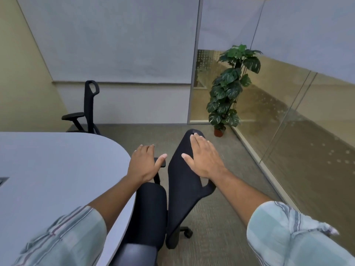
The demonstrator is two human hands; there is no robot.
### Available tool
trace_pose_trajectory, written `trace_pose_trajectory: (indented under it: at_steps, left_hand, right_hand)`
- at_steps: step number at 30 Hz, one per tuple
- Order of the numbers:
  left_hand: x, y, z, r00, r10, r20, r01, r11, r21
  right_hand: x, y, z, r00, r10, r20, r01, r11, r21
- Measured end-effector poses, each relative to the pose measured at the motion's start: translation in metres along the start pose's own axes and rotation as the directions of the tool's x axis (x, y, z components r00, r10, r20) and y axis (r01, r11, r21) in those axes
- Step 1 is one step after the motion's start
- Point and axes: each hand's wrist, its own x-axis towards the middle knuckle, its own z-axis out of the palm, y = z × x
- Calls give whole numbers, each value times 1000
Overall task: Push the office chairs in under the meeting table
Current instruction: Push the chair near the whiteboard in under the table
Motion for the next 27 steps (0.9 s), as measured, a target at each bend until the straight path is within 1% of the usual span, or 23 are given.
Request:
trace_pose_trajectory:
  at_steps: [2, 5, 9, 16, 19, 22, 24, 27]
  left_hand:
    - [29, 6, 7, 1000, -4, 27, 4, 1000, -3]
    - [60, 17, 21, 1000, -14, 4, 14, 1000, 8]
    - [103, 23, 39, 998, -61, 21, 61, 998, 6]
    - [192, 35, 69, 976, -213, -47, 215, 975, 51]
    - [226, 53, 82, 961, -276, -31, 277, 959, 66]
    - [264, 65, 90, 949, -308, -64, 312, 946, 85]
    - [292, 74, 99, 928, -364, -81, 370, 927, 69]
    - [318, 85, 115, 913, -404, -58, 408, 908, 93]
  right_hand:
    - [24, 19, 3, 1000, 13, 24, -13, 1000, 5]
    - [60, 46, 13, 999, -27, 28, 27, 1000, 3]
    - [120, 79, 34, 998, -37, 45, 34, 998, 60]
    - [222, 137, 77, 983, -174, 63, 164, 977, 133]
    - [260, 167, 85, 967, -233, 100, 215, 962, 168]
    - [298, 195, 89, 954, -290, 77, 269, 941, 205]
    - [325, 215, 96, 943, -329, 59, 309, 925, 221]
    - [351, 236, 109, 916, -387, 108, 353, 904, 243]
